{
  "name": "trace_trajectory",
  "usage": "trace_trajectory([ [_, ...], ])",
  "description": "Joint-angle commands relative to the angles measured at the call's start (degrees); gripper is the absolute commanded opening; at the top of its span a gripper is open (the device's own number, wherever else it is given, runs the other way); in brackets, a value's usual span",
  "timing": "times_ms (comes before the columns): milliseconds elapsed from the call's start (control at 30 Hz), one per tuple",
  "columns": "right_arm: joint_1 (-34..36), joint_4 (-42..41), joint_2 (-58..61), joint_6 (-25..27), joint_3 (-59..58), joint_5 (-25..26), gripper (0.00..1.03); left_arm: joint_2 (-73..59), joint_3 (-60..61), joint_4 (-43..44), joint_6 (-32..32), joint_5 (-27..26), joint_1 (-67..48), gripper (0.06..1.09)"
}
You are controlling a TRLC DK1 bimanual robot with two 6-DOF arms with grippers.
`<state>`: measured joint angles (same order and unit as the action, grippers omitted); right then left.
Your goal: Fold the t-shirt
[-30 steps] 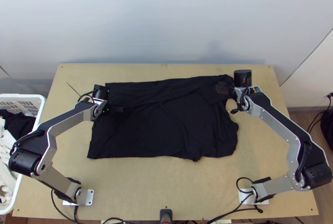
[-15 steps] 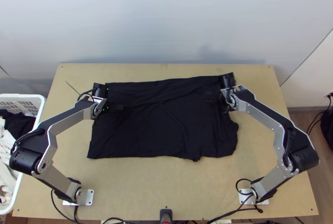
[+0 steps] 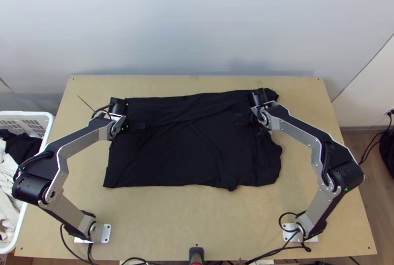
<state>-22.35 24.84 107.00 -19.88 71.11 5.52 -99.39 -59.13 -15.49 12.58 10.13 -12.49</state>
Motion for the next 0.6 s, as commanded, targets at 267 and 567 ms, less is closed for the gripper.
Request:
trace_trajectory([
  [267,0.64,-2.43,4.53,2.39,5.18,4.06,0.3,-1.06,-0.81,-0.6,-0.1,-0.02,0.27,0.1],
  [567,2.22,-4.1,3.74,5.2,6.06,7.93,0.03,-0.8,-1.86,-1.3,-0.19,-0.02,0.63,0.1],
])
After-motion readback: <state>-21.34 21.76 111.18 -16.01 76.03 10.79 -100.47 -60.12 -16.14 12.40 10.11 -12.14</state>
